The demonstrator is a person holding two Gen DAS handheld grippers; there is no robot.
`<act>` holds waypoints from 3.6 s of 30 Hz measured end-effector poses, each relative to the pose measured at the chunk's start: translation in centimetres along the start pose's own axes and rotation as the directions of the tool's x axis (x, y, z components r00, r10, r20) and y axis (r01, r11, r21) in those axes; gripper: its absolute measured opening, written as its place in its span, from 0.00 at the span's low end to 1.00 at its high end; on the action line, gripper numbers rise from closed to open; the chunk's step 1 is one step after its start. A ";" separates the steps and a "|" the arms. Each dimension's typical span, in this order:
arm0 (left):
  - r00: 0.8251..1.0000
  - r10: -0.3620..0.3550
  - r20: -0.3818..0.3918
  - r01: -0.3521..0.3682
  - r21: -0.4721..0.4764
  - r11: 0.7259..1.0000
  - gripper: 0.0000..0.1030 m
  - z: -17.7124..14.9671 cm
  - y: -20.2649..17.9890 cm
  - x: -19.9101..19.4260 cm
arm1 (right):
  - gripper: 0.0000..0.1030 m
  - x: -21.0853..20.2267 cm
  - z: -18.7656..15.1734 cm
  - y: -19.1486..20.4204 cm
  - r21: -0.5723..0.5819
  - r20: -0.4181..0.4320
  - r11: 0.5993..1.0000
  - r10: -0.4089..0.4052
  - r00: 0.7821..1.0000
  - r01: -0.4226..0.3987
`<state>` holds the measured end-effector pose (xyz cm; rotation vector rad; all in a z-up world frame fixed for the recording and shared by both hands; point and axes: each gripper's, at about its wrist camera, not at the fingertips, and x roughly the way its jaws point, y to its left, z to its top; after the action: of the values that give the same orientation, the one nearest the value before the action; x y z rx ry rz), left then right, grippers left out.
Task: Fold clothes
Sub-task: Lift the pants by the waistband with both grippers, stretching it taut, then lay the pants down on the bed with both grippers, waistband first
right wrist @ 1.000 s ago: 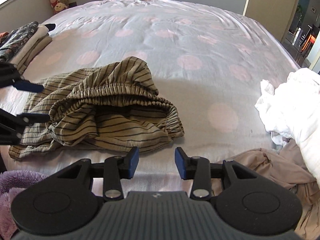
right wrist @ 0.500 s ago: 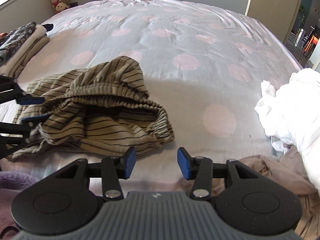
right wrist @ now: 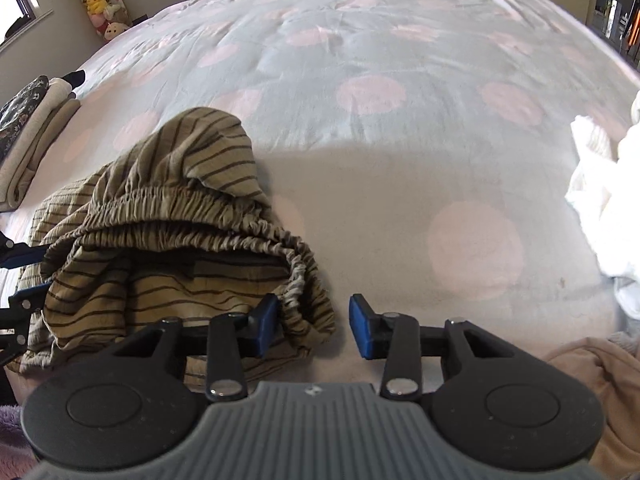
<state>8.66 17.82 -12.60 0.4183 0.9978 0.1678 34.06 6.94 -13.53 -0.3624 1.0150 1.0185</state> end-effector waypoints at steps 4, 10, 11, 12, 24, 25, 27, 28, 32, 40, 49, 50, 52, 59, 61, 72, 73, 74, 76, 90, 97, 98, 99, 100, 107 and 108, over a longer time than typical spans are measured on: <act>0.999 -0.017 0.029 0.018 -0.028 0.999 0.11 -0.1 0.9 -0.5 | 0.14 0.1 -0.1 0.2 -0.002 -0.018 1.000 0.021 1.000 -0.022; 0.997 0.015 0.070 -0.005 -0.139 0.990 0.08 0.1 5.1 -3.3 | 0.10 -3.8 1.2 2.3 -0.050 0.076 0.998 -0.029 0.997 0.033; 0.997 0.036 0.076 -0.023 -0.159 0.987 0.08 0.2 6.1 -4.0 | 0.10 -4.9 1.7 2.9 -0.067 0.102 0.997 -0.039 0.994 0.046; 0.994 0.059 0.088 -0.043 -0.172 0.984 0.08 0.3 7.2 -4.9 | 0.10 -6.1 2.2 3.8 -0.093 0.139 0.994 -0.045 0.989 0.059; 0.883 0.333 0.332 -0.193 -0.391 0.900 0.07 1.8 20.9 -24.0 | 0.09 -23.5 9.1 18.4 -0.345 0.578 0.898 -0.027 0.815 0.274; 0.866 0.355 0.352 -0.202 -0.403 0.892 0.07 1.8 21.6 -25.9 | 0.09 -24.9 9.4 19.5 -0.356 0.607 0.887 -0.019 0.794 0.294; 0.830 0.401 0.387 -0.229 -0.420 0.878 0.07 1.8 22.7 -29.5 | 0.09 -27.6 9.5 21.6 -0.371 0.651 0.870 -0.006 0.759 0.325; 0.815 0.421 0.398 -0.243 -0.424 0.872 0.07 1.7 23.0 -30.9 | 0.09 -28.6 9.5 22.6 -0.379 0.663 0.863 0.002 0.748 0.334; 0.771 0.469 0.430 -0.278 -0.436 0.856 0.07 1.2 23.4 -35.2 | 0.09 -31.5 8.9 26.0 -0.397 0.711 0.831 0.011 0.703 0.388; 0.775 0.449 0.446 -0.276 -0.401 0.874 0.07 -0.6 21.9 -36.0 | 0.09 -34.2 7.6 27.1 -0.355 0.758 0.837 -0.003 0.653 0.416; 0.836 0.403 0.374 -0.282 -0.338 0.898 0.07 0.2 23.6 -31.2 | 0.09 -30.6 10.3 26.2 -0.388 0.691 0.828 -0.030 0.722 0.405; 0.848 0.395 0.353 -0.283 -0.329 0.901 0.07 0.6 24.0 -30.0 | 0.09 -29.6 11.0 26.0 -0.388 0.678 0.830 -0.038 0.734 0.401; 0.874 0.378 0.306 -0.283 -0.312 0.907 0.07 1.4 24.9 -27.1 | 0.09 -27.2 12.7 25.6 -0.398 0.653 0.821 -0.060 0.755 0.409; 0.863 0.441 0.246 -0.379 -0.261 0.888 0.07 7.3 28.8 -20.6 | 0.09 -20.6 19.2 24.9 -0.366 0.642 0.795 -0.160 0.750 0.483; 0.843 0.469 0.264 -0.405 -0.263 0.876 0.07 8.9 30.0 -20.5 | 0.09 -20.5 21.2 24.7 -0.325 0.677 0.801 -0.174 0.715 0.503; 0.788 0.480 0.385 -0.439 -0.194 0.877 0.07 7.6 28.3 -21.6 | 0.10 -22.8 21.3 23.2 -0.330 0.740 0.799 -0.113 0.663 0.504; 0.800 0.467 0.377 -0.437 -0.168 0.884 0.07 6.8 27.3 -20.8 | 0.10 -22.2 20.2 23.0 -0.350 0.727 0.795 -0.104 0.679 0.496; 0.813 0.451 0.368 -0.432 -0.139 0.891 0.07 6.1 26.4 -19.7 | 0.10 -21.3 19.0 22.9 -0.371 0.710 0.791 -0.096 0.698 0.486; 0.847 0.400 0.350 -0.397 -0.084 0.914 0.07 3.7 24.4 -17.8 | 0.10 -19.1 16.3 22.7 -0.413 0.662 0.790 -0.081 0.745 0.453; 0.998 0.045 0.042 -0.053 0.213 0.976 0.07 -11.0 11.1 -5.9 | 0.09 -3.4 -0.4 19.6 -0.620 0.207 0.768 -0.035 0.978 0.159; 0.999 -0.029 -0.044 0.043 0.357 0.933 0.07 -11.9 9.8 -6.5 | 0.09 -2.3 -1.8 19.9 -0.723 0.084 0.685 -0.041 0.996 0.089; 0.998 -0.041 -0.051 0.057 0.372 0.926 0.07 -12.1 9.4 -7.0 | 0.09 -2.9 -2.0 20.1 -0.738 0.076 0.670 -0.037 0.996 0.081; 0.997 -0.053 -0.059 0.072 0.395 0.916 0.07 -12.2 9.0 -7.0 | 0.09 -3.5 -2.1 20.2 -0.752 0.067 0.655 -0.032 0.997 0.072; 0.996 -0.064 -0.067 0.086 0.419 0.904 0.07 -12.3 8.7 -7.6 | 0.08 -4.1 -2.3 20.3 -0.766 0.054 0.640 -0.028 0.998 0.059; 0.967 -0.192 -0.168 0.253 0.549 0.797 0.07 -14.0 6.5 -9.8 | 0.08 -6.8 -5.2 20.7 -0.844 -0.103 0.530 -0.023 0.994 -0.075; 0.964 -0.192 -0.183 0.262 0.555 0.789 0.07 -14.2 6.2 -9.3 | 0.08 -6.7 -5.8 20.7 -0.851 -0.123 0.517 -0.030 0.992 -0.089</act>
<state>-7.98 24.14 -9.44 0.8453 1.2021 -0.3500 12.71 10.18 -7.08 -1.2591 0.5305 1.5140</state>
